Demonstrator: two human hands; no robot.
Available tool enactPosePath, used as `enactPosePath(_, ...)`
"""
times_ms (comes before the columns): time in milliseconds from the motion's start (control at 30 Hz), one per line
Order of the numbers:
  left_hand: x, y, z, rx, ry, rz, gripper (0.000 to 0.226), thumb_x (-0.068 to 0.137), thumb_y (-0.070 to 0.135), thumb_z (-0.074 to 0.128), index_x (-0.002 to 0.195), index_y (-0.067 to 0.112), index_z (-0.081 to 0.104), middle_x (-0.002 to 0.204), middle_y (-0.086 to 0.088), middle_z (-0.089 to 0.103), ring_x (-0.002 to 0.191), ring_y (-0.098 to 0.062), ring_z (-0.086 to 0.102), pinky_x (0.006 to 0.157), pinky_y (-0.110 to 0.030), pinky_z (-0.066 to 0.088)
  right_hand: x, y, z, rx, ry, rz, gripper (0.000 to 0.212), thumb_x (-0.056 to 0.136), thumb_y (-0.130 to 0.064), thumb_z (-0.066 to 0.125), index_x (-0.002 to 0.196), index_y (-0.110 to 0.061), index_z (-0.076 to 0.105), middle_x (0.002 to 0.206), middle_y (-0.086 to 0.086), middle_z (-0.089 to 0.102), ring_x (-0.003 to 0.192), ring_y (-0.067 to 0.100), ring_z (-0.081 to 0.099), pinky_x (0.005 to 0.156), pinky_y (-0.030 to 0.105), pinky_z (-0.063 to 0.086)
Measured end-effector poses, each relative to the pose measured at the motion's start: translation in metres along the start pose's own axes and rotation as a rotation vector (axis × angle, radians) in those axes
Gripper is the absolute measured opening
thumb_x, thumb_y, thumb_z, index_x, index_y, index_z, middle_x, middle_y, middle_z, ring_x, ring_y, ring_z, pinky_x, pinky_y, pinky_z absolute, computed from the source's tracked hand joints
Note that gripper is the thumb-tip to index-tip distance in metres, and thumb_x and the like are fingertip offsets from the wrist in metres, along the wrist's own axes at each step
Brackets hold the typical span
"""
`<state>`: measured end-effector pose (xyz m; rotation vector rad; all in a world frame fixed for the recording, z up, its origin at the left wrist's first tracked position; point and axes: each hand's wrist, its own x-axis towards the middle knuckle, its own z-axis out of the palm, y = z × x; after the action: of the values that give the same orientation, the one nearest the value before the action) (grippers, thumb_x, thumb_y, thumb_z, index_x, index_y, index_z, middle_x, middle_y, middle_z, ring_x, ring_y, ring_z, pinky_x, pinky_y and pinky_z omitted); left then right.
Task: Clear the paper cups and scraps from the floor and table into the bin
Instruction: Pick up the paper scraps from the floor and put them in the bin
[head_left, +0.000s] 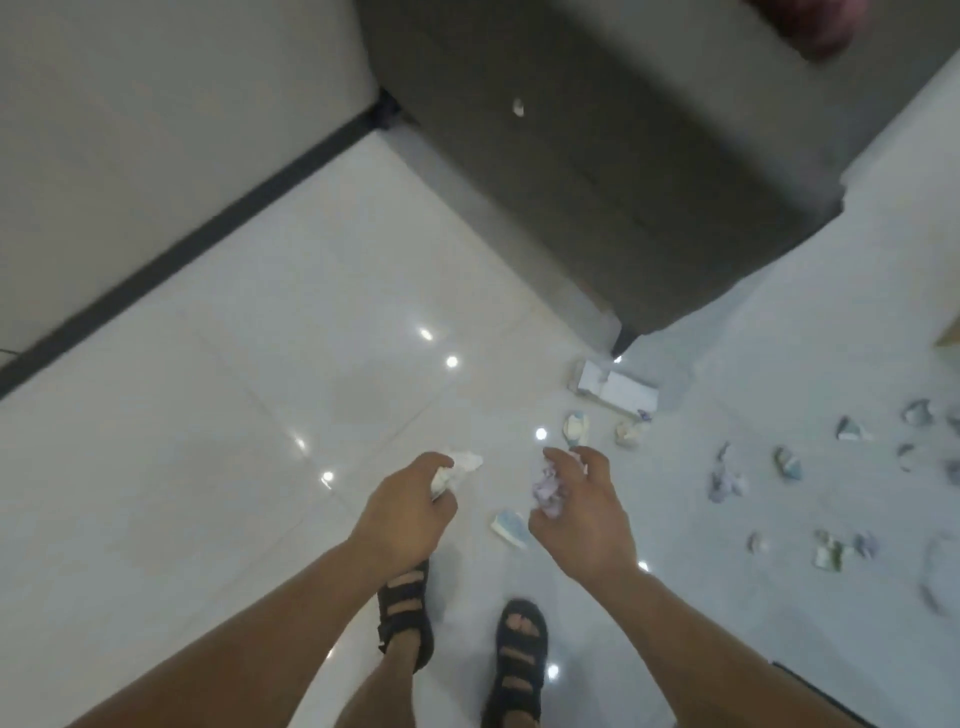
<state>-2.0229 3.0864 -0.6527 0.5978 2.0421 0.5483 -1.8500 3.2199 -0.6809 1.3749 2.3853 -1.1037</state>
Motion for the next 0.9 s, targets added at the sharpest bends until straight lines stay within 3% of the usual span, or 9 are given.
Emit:
enactPosePath(200, -0.126, 0.028, -0.067, -0.155, 0.146, -0.071, 0.036, 0.094, 0.026, 0.056, 0.129, 0.022, 0.05, 0.102, -0.002, 0.064, 0.089, -0.018, 0.063, 0.082, -0.032, 0.053, -0.079, -0.099, -0.076, 0.019, -0.072, -0.139, 0.066, 0.076, -0.022, 0.068, 0.138, -0.032, 0.046, 0.141, -0.007, 0.031, 0.105, 0.011, 0.055, 0.08, 0.018, 0.041)
enactPosePath(333, -0.209, 0.042, -0.085, -0.267, 0.296, -0.125, 0.035, 0.094, 0.024, 0.054, 0.129, 0.021, 0.049, 0.108, -0.005, 0.062, 0.089, -0.02, 0.063, 0.068, -0.025, 0.053, -0.132, -0.152, -0.107, -0.012, -0.172, -0.273, 0.067, 0.079, -0.021, 0.065, 0.14, -0.032, 0.041, 0.14, -0.009, 0.029, 0.104, 0.01, 0.056, 0.085, 0.018, 0.041)
enactPosePath(467, -0.281, 0.046, -0.093, -0.326, 0.436, -0.156, 0.035, 0.094, 0.026, 0.055, 0.128, 0.019, 0.05, 0.112, -0.005, 0.061, 0.095, -0.022, 0.062, 0.08, -0.031, 0.053, -0.179, -0.193, -0.122, -0.051, -0.211, -0.473, 0.065, 0.077, -0.021, 0.068, 0.136, -0.033, 0.044, 0.128, -0.013, 0.033, 0.085, 0.003, 0.055, 0.076, 0.019, 0.043)
enactPosePath(667, -0.368, 0.025, -0.102, -0.48, 0.609, -0.2, 0.029, 0.09, 0.019, 0.052, 0.118, 0.018, 0.055, 0.108, -0.005, 0.063, 0.093, -0.023, 0.062, 0.077, -0.029, 0.051, -0.23, -0.25, -0.113, -0.163, -0.279, -0.688, 0.065, 0.076, -0.021, 0.067, 0.136, -0.032, 0.043, 0.134, -0.008, 0.035, 0.085, 0.005, 0.055, 0.077, 0.021, 0.041)
enactPosePath(767, -0.421, -0.004, -0.112, -0.567, 0.722, -0.224, 0.027, 0.089, 0.019, 0.052, 0.116, 0.016, 0.057, 0.106, -0.006, 0.064, 0.095, -0.026, 0.062, 0.079, -0.032, 0.052, -0.269, -0.288, -0.091, -0.243, -0.333, -0.793, 0.068, 0.078, -0.025, 0.068, 0.14, -0.029, 0.041, 0.139, -0.006, 0.034, 0.098, 0.013, 0.057, 0.082, 0.023, 0.042)
enactPosePath(900, -0.486, -0.064, -0.133, -0.668, 0.864, -0.253, 0.024, 0.09, 0.019, 0.053, 0.113, 0.015, 0.058, 0.098, -0.006, 0.065, 0.081, -0.019, 0.062, 0.076, -0.032, 0.053, -0.323, -0.343, -0.046, -0.305, -0.389, -0.947, 0.07, 0.078, -0.029, 0.07, 0.142, -0.028, 0.04, 0.14, -0.006, 0.034, 0.106, 0.017, 0.058, 0.082, 0.021, 0.042)
